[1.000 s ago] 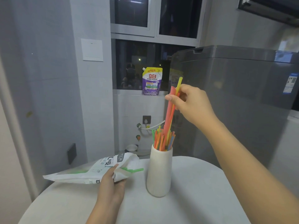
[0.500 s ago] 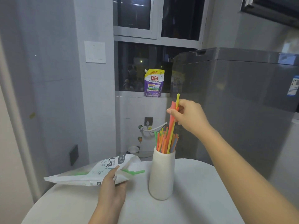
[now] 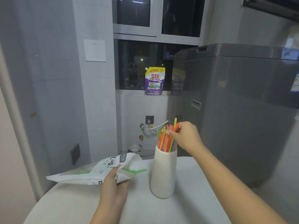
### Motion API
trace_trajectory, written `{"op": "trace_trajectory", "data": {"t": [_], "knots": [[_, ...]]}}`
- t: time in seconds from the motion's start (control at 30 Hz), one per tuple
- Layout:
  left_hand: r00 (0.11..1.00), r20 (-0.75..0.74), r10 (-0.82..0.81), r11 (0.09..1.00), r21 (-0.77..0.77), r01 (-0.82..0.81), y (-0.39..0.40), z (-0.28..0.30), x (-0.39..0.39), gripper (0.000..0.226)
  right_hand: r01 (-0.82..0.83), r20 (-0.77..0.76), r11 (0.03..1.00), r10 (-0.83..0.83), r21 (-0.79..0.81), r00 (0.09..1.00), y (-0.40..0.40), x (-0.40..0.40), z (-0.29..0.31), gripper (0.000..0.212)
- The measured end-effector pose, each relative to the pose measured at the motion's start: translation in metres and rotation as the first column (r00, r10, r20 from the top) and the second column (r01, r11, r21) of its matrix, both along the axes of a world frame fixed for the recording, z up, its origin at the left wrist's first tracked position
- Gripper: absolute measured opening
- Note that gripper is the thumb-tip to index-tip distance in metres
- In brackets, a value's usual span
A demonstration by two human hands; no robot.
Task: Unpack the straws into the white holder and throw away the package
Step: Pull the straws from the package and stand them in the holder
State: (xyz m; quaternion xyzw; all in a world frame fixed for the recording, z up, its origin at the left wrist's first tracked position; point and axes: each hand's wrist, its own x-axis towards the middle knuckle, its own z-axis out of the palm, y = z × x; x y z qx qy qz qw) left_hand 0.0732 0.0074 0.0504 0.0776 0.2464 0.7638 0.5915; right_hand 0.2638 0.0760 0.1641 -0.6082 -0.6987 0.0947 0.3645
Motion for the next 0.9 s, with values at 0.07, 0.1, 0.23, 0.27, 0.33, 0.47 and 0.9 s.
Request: {"op": "trace_trajectory", "data": {"t": [0.07, 0.1, 0.23, 0.27, 0.33, 0.47, 0.9], "knots": [[1.000, -0.007, -0.011, 1.000, 0.002, 0.011, -0.001, 0.001, 0.000, 0.026, 0.052, 0.011, 0.997, -0.053, 0.063, 0.999, 0.001, -0.001, -0.004, 0.034], [1.000, -0.011, -0.011, 1.000, 0.002, 0.011, -0.001, 0.002, 0.000, 0.025, 0.051, 0.007, 0.993, -0.052, 0.106, 0.999, 0.001, 0.000, -0.007, 0.042], [1.000, -0.017, -0.009, 1.000, 0.003, 0.009, -0.002, 0.003, 0.001, 0.023, -0.093, -0.042, 0.935, 0.114, 0.342, 0.993, -0.004, -0.002, -0.014, 0.060], [1.000, -0.020, -0.009, 1.000, 0.000, 0.009, -0.001, 0.002, 0.001, 0.022, -0.116, 0.005, 0.921, 0.123, 0.373, 0.992, -0.005, -0.003, -0.017, 0.055], [1.000, -0.024, -0.007, 1.000, -0.006, 0.007, 0.000, 0.002, 0.001, 0.022, -0.153, 0.122, 0.920, 0.116, 0.360, 0.986, -0.001, -0.004, -0.027, 0.044], [0.999, -0.034, -0.010, 1.000, -0.006, 0.010, 0.001, 0.001, 0.001, 0.023, -0.189, 0.300, 0.950, 0.110, 0.249, 0.948, 0.004, -0.005, -0.048, 0.047], [1.000, -0.024, 0.001, 1.000, -0.018, -0.002, 0.003, 0.002, 0.002, 0.022, -0.140, 0.128, 0.835, 0.085, 0.531, 0.988, -0.028, -0.024, -0.052, 0.039]]}}
